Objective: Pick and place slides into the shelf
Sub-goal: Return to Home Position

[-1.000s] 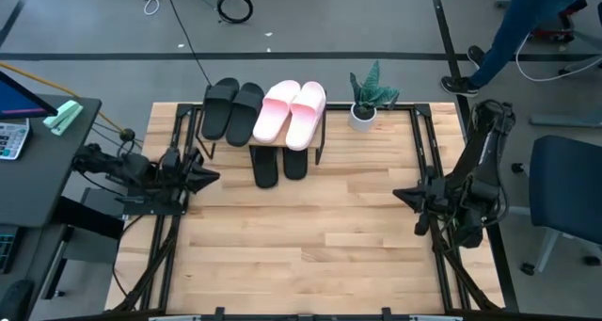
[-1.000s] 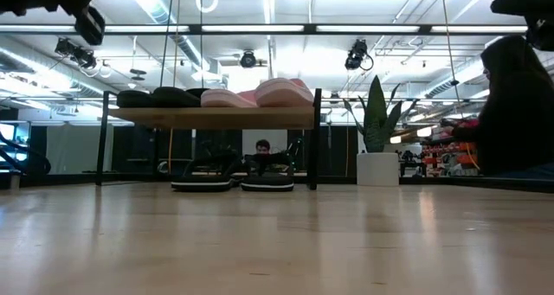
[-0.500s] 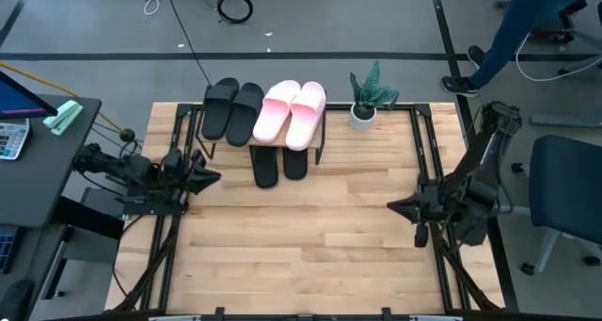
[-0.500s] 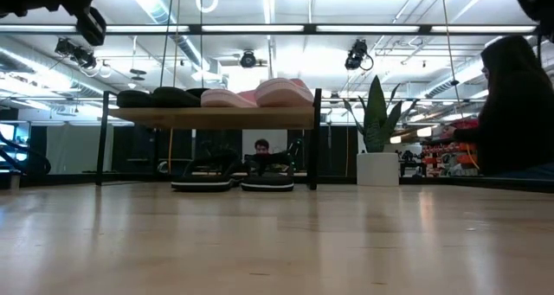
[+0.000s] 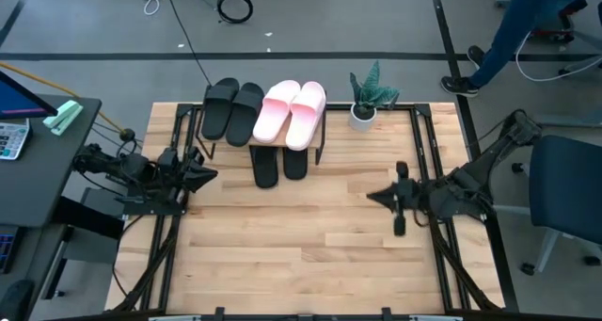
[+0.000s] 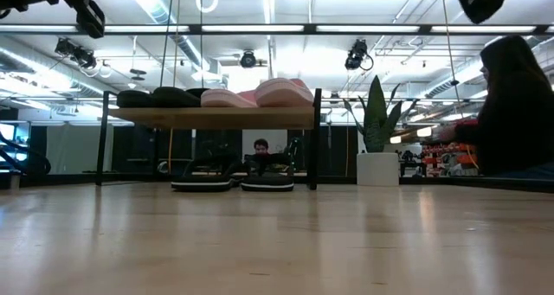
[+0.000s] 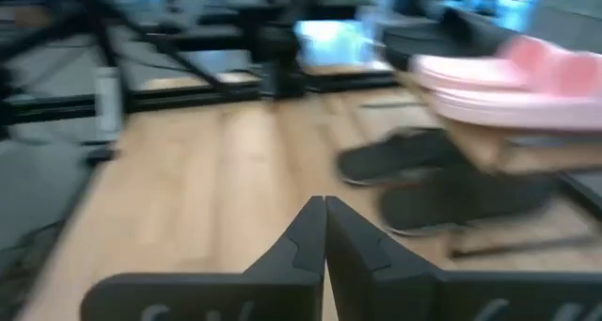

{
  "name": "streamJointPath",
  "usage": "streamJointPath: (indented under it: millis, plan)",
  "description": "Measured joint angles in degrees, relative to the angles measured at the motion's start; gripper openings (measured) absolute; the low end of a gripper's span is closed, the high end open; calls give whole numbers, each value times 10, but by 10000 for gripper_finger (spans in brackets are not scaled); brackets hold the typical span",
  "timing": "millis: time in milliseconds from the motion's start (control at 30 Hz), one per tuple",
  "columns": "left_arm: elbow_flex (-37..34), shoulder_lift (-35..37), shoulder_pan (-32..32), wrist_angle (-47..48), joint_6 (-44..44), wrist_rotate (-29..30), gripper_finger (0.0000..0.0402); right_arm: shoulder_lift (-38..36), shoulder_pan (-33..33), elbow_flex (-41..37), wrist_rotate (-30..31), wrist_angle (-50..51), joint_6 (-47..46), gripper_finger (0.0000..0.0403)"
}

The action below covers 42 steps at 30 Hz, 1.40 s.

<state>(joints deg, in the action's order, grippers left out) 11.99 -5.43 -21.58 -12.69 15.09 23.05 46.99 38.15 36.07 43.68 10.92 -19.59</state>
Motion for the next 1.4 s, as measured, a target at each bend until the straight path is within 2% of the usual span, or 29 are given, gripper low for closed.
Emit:
streamJointPath:
  millis: [100, 200, 267, 367, 433, 633, 867, 1067, 1400]
  plan:
    - [6, 7, 0, -4, -7, -2, 32, -20, -36, -13, 8, 12, -6, 14]
    - [7, 10, 0, -2, -7, -9, 36, -51, -70, -49, -36, -44, 24, 14]
    - [7, 10, 0, -7, -8, -8, 38, -72, -94, -87, -106, -130, 70, 14]
    - [8, 10, 0, -23, -8, -8, 38, -93, -133, -155, -265, -288, 143, 14]
    - [8, 10, 0, -26, -8, -9, 36, -104, -158, -194, -331, -351, 167, 14]
    - [8, 10, 0, -29, -33, -9, 26, -142, -241, -258, -333, -362, 107, 14]
    - [8, 10, 0, -29, -35, -9, 26, -217, -307, -276, -341, -255, 64, 14]
    - [8, 10, 0, -16, -38, -9, 36, -279, -322, -281, -357, -200, 81, 14]
    - [8, 10, 0, -17, -37, -9, 23, -329, -328, -287, -356, -186, 87, 14]
